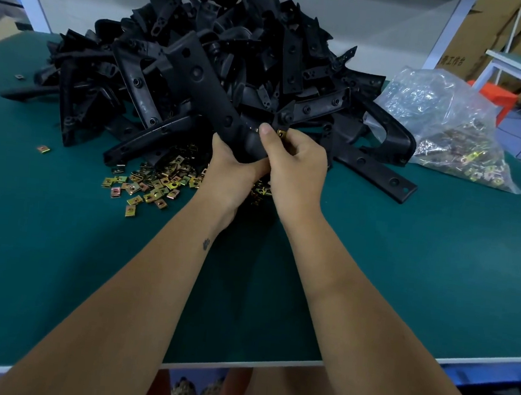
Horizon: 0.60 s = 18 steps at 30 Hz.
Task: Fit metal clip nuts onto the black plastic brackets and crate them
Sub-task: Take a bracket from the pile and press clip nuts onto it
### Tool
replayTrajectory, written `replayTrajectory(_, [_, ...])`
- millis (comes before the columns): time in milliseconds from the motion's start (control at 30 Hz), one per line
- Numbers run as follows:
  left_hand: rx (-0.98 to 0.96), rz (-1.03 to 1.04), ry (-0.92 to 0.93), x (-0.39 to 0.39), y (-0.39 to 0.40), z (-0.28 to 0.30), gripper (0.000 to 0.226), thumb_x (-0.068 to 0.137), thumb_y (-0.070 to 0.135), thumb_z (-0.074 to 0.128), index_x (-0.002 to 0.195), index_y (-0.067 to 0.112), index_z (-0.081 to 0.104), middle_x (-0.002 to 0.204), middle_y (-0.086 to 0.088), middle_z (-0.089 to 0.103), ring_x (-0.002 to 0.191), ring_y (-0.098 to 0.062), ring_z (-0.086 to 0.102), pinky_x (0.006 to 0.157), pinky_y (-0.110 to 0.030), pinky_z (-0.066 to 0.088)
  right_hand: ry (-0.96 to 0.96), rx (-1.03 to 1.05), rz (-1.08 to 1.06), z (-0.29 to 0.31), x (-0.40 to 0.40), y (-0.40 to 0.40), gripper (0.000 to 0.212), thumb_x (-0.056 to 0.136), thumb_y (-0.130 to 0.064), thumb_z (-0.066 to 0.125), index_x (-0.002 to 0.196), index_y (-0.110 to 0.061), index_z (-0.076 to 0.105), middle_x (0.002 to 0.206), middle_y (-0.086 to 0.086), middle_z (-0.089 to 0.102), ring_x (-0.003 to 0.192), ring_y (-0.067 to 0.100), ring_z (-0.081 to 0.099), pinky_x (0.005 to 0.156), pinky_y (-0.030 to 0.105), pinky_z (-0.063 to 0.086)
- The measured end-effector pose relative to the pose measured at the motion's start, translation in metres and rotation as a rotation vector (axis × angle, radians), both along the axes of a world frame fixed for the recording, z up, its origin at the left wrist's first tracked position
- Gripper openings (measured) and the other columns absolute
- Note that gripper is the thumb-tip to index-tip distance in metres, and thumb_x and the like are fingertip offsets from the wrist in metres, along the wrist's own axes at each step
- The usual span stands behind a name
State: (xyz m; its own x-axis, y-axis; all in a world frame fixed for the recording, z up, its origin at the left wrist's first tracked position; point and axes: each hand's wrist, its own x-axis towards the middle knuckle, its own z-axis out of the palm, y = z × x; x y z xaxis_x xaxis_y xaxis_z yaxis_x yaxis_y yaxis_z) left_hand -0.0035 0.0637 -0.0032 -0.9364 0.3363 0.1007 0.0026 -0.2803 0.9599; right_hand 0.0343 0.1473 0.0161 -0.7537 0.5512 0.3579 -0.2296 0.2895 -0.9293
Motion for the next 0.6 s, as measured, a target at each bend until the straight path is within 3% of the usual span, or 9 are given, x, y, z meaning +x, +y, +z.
replayTrajectory(133, [-0.031,0.029,0.029,0.003,0.000,0.002,0.070,0.077,0.008,0.078,0.136,0.020,0.043,0.123,-0.001,0.067,0.114,-0.013,0.065,0.103,-0.041,0.051,-0.007,-0.008,0.009,0.000,0.000,0.001,0.045,0.094,-0.028,0.064,0.058,-0.012,0.043,0.049,-0.014,0.037,0.053,0.004,0.033,0.053,0.022,0.030])
replayTrajectory(233, [-0.050,0.131,0.093,0.006,-0.001,0.005,0.058,0.080,0.001,0.077,0.128,0.016,0.049,0.113,0.002,0.070,0.104,-0.005,0.068,0.097,-0.033,0.054,-0.012,0.013,0.018,0.001,0.000,0.001,0.044,0.095,-0.031,0.062,0.068,0.002,0.050,0.056,-0.007,0.041,0.057,0.008,0.038,0.056,0.028,0.035])
replayTrajectory(333, [-0.031,0.201,0.108,0.006,-0.004,0.009,0.060,0.077,-0.001,0.079,0.126,0.015,0.049,0.113,0.002,0.069,0.102,-0.004,0.068,0.092,-0.027,0.056,-0.027,0.000,0.058,0.001,0.000,0.002,0.030,0.097,-0.031,0.060,0.077,-0.009,0.063,0.061,-0.016,0.054,0.060,0.001,0.051,0.061,0.019,0.042])
replayTrajectory(400, [0.014,0.216,0.055,0.002,-0.007,0.010,0.061,0.078,-0.001,0.078,0.129,0.011,0.048,0.119,-0.002,0.068,0.109,-0.011,0.067,0.097,-0.033,0.054,-0.048,-0.055,0.076,0.001,0.000,0.004,0.018,0.099,-0.033,0.056,0.097,-0.021,0.069,0.082,-0.018,0.066,0.080,-0.006,0.061,0.070,0.010,0.044])
replayTrajectory(467, [0.116,0.207,-0.060,-0.003,-0.011,0.011,0.058,0.081,-0.003,0.074,0.131,0.009,0.046,0.122,-0.005,0.067,0.111,-0.017,0.066,0.097,-0.036,0.054,-0.088,-0.082,0.048,0.000,-0.001,0.009,0.021,0.100,-0.034,0.051,0.108,-0.023,0.068,0.095,-0.015,0.068,0.090,-0.002,0.062,0.074,0.014,0.043])
replayTrajectory(600, [0.287,0.177,-0.247,-0.012,-0.020,0.013,0.048,0.086,-0.003,0.069,0.124,0.010,0.043,0.121,-0.010,0.067,0.108,-0.023,0.067,0.082,-0.033,0.059,-0.277,0.161,-0.062,-0.006,-0.005,0.025,0.026,0.099,-0.022,0.049,0.116,-0.021,0.068,0.099,-0.018,0.065,0.078,-0.009,0.057,0.064,0.014,0.040])
